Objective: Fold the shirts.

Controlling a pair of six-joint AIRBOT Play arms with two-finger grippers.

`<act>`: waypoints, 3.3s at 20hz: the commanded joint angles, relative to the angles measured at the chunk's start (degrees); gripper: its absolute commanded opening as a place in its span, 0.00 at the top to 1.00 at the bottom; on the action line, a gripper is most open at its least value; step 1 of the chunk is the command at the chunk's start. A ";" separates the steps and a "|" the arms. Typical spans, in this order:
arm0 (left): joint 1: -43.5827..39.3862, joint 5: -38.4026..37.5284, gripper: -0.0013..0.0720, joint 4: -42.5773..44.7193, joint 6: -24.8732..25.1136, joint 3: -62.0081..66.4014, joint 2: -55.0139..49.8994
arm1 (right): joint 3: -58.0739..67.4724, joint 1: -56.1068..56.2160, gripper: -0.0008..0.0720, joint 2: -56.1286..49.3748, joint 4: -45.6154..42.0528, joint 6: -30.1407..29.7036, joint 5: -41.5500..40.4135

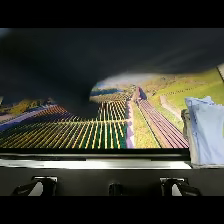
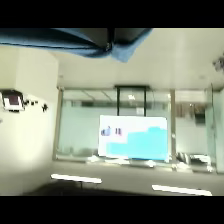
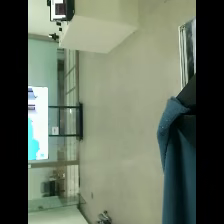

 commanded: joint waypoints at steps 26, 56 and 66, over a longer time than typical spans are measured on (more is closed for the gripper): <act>-7.98 -15.21 0.95 -0.02 4.42 -26.25 -53.57 | -6.27 4.68 0.92 -59.45 0.28 11.98 17.88; -9.75 -4.83 0.95 -14.95 3.56 -91.73 -21.42 | -49.07 -5.95 0.31 -41.07 7.61 -0.42 26.29; -9.73 -5.51 0.95 -14.71 5.73 -91.60 -17.20 | -53.88 -5.95 0.42 -44.22 12.87 -0.55 17.22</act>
